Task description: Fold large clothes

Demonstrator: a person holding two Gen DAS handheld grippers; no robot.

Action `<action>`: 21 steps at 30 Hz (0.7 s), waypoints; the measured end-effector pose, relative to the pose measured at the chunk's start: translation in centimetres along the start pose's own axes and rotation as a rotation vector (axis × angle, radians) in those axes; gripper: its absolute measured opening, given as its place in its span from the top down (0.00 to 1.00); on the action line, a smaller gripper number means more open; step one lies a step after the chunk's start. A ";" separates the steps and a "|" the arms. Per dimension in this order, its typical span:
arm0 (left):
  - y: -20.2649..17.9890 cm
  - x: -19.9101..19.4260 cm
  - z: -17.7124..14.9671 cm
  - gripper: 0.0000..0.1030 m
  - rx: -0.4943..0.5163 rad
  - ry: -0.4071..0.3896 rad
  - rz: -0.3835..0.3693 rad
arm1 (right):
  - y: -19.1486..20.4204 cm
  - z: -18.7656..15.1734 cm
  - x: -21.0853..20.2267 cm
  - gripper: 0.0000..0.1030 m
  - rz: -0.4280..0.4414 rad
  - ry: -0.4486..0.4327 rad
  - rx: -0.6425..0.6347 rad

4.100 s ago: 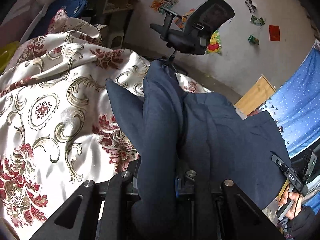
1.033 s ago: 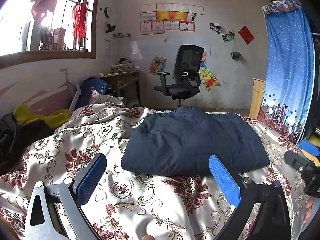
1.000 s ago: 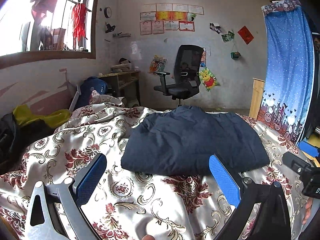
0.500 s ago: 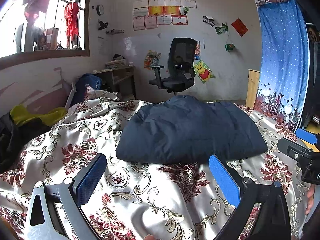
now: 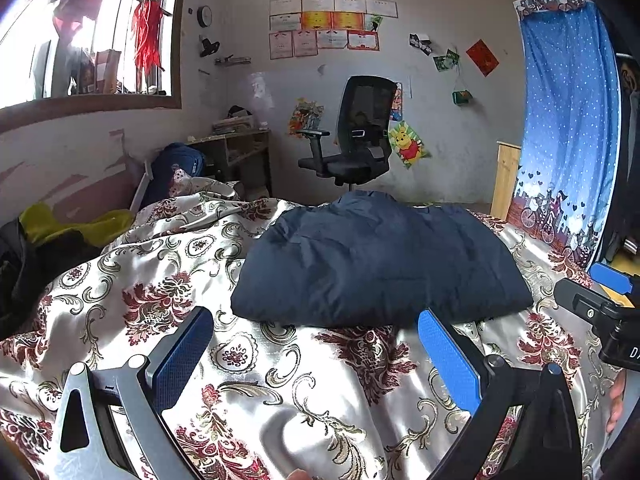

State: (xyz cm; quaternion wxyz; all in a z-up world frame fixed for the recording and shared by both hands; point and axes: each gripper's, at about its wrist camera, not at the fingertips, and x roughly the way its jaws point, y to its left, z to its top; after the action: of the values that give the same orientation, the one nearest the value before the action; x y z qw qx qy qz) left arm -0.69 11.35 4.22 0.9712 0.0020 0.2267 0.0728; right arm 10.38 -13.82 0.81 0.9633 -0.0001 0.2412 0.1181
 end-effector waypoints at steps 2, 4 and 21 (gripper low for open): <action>0.0 0.0 0.0 0.00 0.000 0.001 0.001 | 0.0 0.0 0.0 0.01 -0.001 0.000 0.002; 0.0 0.0 0.0 0.00 -0.001 0.001 0.001 | 0.0 0.0 0.0 0.01 -0.001 0.000 0.003; 0.0 0.0 0.0 0.00 -0.002 0.003 -0.001 | 0.3 -0.1 0.0 0.01 -0.006 0.003 0.011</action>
State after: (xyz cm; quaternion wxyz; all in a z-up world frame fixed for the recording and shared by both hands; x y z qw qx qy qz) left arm -0.72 11.35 4.25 0.9710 0.0008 0.2278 0.0728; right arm 10.28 -13.56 0.70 0.9632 0.0041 0.2434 0.1137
